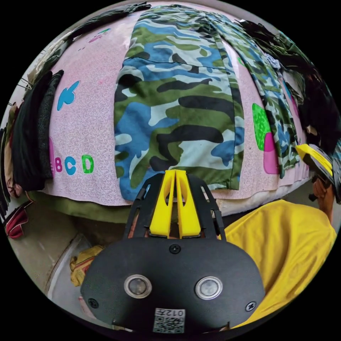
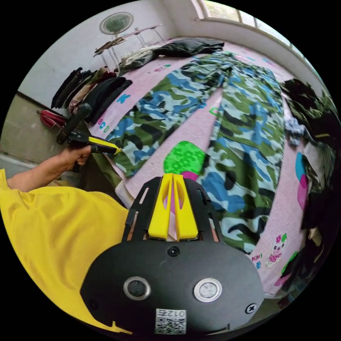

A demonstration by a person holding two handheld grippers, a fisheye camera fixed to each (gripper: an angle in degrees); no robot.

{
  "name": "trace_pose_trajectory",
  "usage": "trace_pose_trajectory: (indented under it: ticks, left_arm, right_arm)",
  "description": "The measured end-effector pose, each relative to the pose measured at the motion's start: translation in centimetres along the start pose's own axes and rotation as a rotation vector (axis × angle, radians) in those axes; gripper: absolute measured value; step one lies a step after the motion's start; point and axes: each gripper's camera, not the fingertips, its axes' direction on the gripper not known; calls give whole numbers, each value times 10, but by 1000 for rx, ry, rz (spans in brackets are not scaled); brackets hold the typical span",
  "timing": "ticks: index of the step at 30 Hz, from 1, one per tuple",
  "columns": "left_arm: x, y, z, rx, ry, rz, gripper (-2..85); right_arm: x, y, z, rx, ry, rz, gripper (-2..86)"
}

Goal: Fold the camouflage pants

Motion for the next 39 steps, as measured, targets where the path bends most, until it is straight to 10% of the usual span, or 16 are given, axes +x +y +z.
trace_pose_trajectory:
  ticks: [14,29,39]
  left_arm:
    - [-120,-125,-92,231,215,111,6]
    - [-130,-206,-54,74,126,174,2]
    - [-66,-153,-85,205,253,320,5]
  right_arm:
    - [-137,-104,107,-269,35,-202,0]
    - [-135,-88,117,-327,-17,-38,1]
    - [26,83,-19,118,226,677,24]
